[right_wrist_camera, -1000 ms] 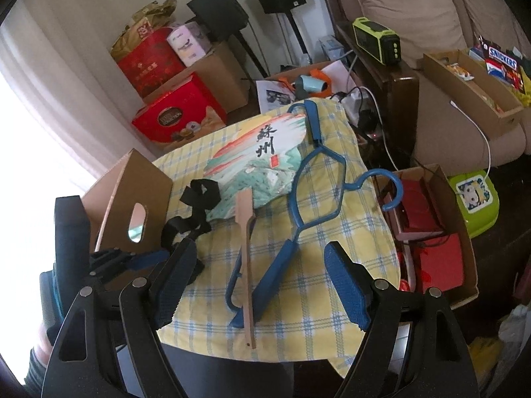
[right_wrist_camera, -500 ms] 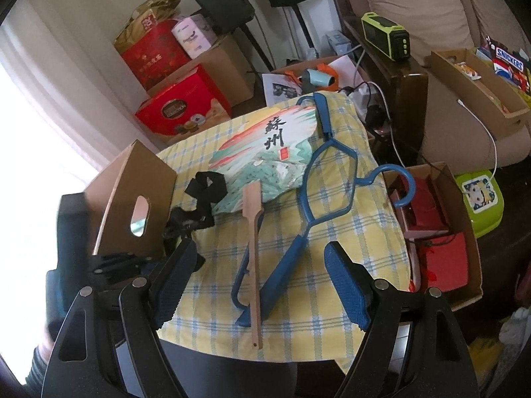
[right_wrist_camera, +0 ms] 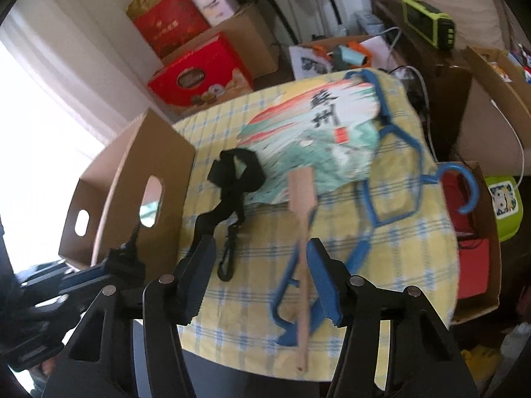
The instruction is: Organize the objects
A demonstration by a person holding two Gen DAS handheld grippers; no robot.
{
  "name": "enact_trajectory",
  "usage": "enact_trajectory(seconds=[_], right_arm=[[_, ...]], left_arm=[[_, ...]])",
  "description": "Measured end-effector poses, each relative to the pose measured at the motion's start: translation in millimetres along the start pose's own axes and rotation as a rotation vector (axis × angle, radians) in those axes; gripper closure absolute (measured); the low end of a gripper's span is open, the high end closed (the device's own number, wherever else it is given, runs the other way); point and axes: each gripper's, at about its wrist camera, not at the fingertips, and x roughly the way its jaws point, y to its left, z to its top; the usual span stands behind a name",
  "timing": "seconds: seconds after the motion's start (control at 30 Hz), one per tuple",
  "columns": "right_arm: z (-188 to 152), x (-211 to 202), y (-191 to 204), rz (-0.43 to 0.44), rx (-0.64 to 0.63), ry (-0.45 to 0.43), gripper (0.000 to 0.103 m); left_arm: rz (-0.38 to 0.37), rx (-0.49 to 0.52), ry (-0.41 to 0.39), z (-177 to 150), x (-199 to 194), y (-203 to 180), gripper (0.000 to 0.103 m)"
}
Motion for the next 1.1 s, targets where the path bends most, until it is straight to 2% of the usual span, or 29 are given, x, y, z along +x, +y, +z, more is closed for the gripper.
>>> enact_trajectory(seconds=[0.13, 0.2, 0.37, 0.8, 0.83, 0.9, 1.1], right_arm=[[1.3, 30.7, 14.9, -0.005, -0.026, 0.045, 0.047], [2.6, 44.0, 18.2, -0.013, -0.025, 0.061, 0.055], [6.4, 64.3, 19.2, -0.029, -0.018, 0.078, 0.063], [14.9, 89.7, 32.4, -0.106, -0.082, 0.078, 0.066], [14.5, 91.2, 35.4, -0.112, -0.097, 0.077, 0.068], [13.1, 94.6, 39.4, -0.100, -0.116, 0.082, 0.086], [11.0, 96.6, 40.6, -0.033, -0.103, 0.088, 0.089]], left_arm=[[-0.004, -0.017, 0.000, -7.0, -1.7, 5.6, 0.094], [-0.004, -0.022, -0.003, -10.0, -2.4, 6.8, 0.094], [0.001, -0.033, -0.017, -15.1, -7.1, 10.3, 0.094], [-0.019, -0.063, -0.037, -17.6, -14.8, 16.9, 0.094], [-0.021, -0.064, -0.038, -17.8, -15.1, 16.9, 0.094], [-0.025, -0.066, -0.039, -17.9, -15.6, 17.3, 0.094], [-0.024, -0.079, -0.036, -17.7, -12.5, 20.7, 0.094]])
